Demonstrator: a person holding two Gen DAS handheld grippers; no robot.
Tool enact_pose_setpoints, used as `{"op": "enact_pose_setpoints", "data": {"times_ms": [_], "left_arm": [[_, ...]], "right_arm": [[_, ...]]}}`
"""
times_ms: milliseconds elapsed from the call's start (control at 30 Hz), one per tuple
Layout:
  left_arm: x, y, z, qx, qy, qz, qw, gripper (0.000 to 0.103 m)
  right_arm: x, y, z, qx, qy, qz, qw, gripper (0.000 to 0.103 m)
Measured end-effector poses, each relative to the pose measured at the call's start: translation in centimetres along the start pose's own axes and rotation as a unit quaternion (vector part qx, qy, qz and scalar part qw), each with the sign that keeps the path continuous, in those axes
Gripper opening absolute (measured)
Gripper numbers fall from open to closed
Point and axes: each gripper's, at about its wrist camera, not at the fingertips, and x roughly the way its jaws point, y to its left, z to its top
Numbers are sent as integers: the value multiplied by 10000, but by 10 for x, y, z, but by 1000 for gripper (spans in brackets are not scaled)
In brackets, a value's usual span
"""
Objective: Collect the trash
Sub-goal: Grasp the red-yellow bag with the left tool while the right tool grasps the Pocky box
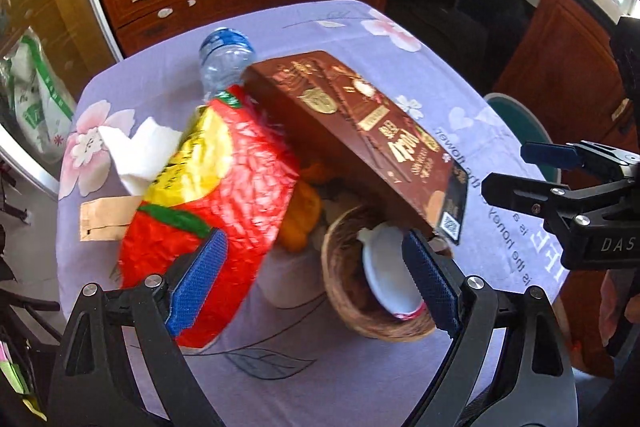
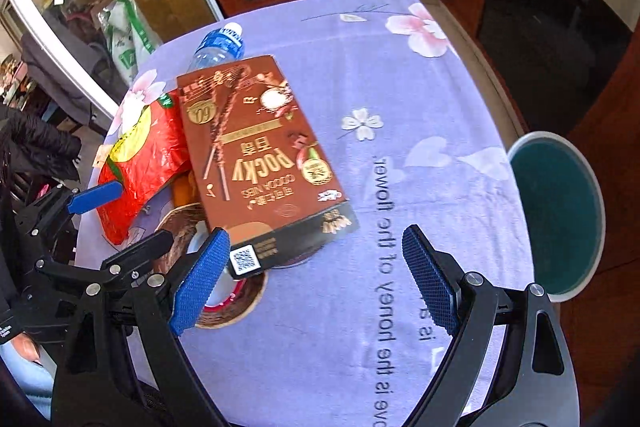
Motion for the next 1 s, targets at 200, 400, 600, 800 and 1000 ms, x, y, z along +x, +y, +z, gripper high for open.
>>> {"op": "enact_pose_setpoints", "data": {"times_ms": [200, 400, 600, 800, 1000], "left_arm": [[-6, 54, 0, -182, -118, 234, 9995, 90], [5, 82, 4, -4, 17, 223, 9997, 90], [16, 87, 3, 60, 75, -120, 9999, 90], [22, 79, 0, 114, 106, -338, 9993, 90], [18, 69, -3, 181, 45, -412, 9990, 89]], "right_arm": [[26, 47, 14, -397, 244, -74, 9989, 84], [55, 77, 30, -718, 503, -467, 9951, 84], [79, 85, 39, -898, 762, -983, 9882, 89], [81, 85, 41, -881, 684, -1059, 9881, 86], [58, 73, 44, -664, 341, -861, 9935, 54]]}}
